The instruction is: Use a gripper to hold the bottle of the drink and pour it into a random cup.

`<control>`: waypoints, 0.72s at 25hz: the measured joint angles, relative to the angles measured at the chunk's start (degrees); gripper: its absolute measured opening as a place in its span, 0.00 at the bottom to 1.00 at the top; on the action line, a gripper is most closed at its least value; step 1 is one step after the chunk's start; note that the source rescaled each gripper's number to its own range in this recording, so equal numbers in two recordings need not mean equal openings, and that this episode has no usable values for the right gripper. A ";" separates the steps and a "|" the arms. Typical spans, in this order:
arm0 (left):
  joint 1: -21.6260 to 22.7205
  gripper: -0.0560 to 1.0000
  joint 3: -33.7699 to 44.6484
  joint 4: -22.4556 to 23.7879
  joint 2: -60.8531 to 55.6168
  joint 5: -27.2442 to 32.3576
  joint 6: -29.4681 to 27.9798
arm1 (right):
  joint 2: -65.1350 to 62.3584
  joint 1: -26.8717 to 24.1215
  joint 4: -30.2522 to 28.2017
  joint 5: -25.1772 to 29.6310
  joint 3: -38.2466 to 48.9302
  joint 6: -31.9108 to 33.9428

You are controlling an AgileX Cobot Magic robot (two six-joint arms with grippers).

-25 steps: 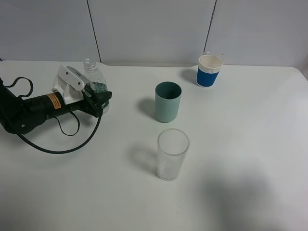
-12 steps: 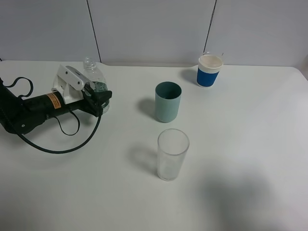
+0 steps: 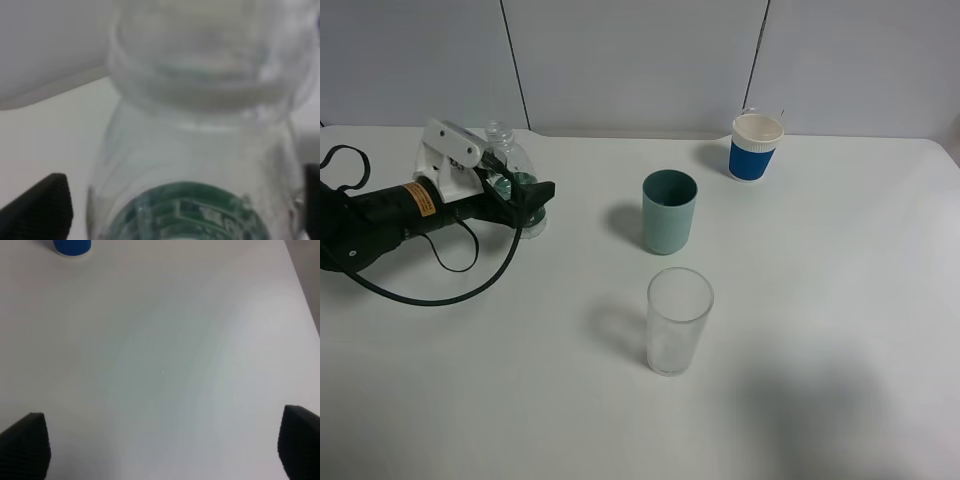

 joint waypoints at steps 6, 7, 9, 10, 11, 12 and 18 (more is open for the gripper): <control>0.00 0.94 9.18 -5.65 -8.91 2.88 -0.06 | 0.00 0.00 0.00 0.00 0.00 0.00; 0.00 0.94 10.43 -6.89 -10.56 3.78 -0.06 | 0.00 0.00 0.00 0.00 0.00 0.00; 0.00 0.94 13.01 -9.22 -13.73 5.67 -0.06 | 0.00 0.00 0.00 0.00 0.00 0.00; 0.00 0.94 14.08 -9.97 -15.40 7.06 -0.06 | 0.00 0.00 0.00 0.00 0.00 0.00; 0.00 0.94 14.83 -10.71 -17.06 8.38 0.07 | 0.00 0.00 0.00 0.00 0.00 0.00; 0.00 0.94 15.51 -11.33 -18.45 9.68 0.19 | 0.00 0.00 0.00 0.00 0.00 0.00; 0.00 0.94 16.32 -14.07 -29.77 22.34 0.06 | 0.00 0.00 0.00 0.00 0.00 0.00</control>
